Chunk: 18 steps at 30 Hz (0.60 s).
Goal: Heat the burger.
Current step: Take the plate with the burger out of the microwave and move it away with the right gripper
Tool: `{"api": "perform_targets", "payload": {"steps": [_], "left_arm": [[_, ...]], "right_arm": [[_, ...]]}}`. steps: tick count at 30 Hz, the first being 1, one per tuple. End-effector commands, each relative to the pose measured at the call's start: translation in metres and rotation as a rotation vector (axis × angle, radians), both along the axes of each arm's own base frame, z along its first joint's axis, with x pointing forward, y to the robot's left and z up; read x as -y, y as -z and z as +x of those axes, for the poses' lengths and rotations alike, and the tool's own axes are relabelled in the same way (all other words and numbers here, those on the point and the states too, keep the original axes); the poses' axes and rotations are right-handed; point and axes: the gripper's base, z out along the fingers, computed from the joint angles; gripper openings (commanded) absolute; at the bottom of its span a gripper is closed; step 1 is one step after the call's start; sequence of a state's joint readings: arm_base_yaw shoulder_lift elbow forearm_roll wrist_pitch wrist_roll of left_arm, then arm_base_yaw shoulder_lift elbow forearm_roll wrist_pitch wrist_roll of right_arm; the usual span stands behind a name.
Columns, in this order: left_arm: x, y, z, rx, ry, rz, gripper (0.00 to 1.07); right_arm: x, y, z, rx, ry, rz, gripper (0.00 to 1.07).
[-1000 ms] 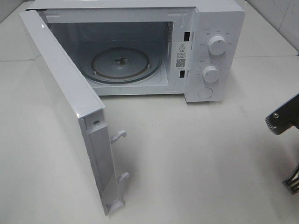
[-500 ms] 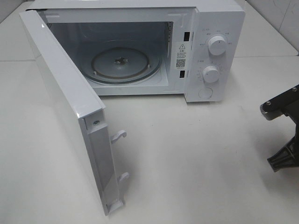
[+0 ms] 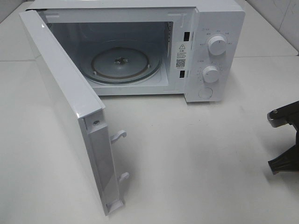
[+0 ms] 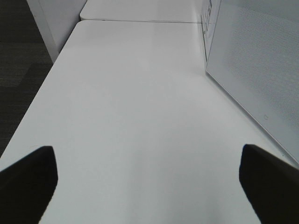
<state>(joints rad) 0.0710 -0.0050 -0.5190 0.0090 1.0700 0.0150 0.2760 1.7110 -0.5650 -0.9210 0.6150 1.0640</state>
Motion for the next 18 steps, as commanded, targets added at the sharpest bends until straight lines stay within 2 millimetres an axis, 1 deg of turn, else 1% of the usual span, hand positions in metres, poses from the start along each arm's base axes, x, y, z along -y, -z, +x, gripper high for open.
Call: {"api": "perform_targets", "payload": {"steps": [1, 7, 12, 14, 15, 16, 17, 18], "left_arm": [[0.0001, 0.0002, -0.0024, 0.014, -0.003, 0.002, 0.98], [0.0001, 0.0002, -0.0024, 0.014, -0.003, 0.002, 0.98], [0.0001, 0.0002, -0.0024, 0.014, -0.003, 0.002, 0.98], [0.0001, 0.0002, -0.0024, 0.014, -0.003, 0.002, 0.98], [0.0001, 0.0002, -0.0024, 0.014, -0.003, 0.002, 0.98], [0.0001, 0.0002, -0.0024, 0.014, -0.003, 0.002, 0.98], [0.0001, 0.0002, -0.0024, 0.014, -0.003, 0.002, 0.98], [0.0001, 0.0002, -0.0024, 0.014, -0.003, 0.002, 0.98]], "right_arm": [[0.0036, -0.0045, 0.0069, 0.015, 0.000, -0.048, 0.01], [0.0000, -0.0035, 0.0071, 0.014, 0.025, -0.001, 0.07], [-0.0002, -0.0032, 0.0066, 0.012, 0.033, 0.004, 0.08], [-0.0014, -0.0029, 0.0076, 0.015, 0.012, 0.013, 0.14], [-0.0014, -0.0029, 0.0076, 0.015, 0.012, 0.013, 0.14], [-0.0019, -0.0027, 0.0076, 0.011, 0.006, 0.018, 0.17], [-0.0026, -0.0024, 0.0076, 0.003, -0.013, 0.022, 0.25], [-0.0026, -0.0024, 0.0076, 0.003, -0.013, 0.022, 0.25]]}}
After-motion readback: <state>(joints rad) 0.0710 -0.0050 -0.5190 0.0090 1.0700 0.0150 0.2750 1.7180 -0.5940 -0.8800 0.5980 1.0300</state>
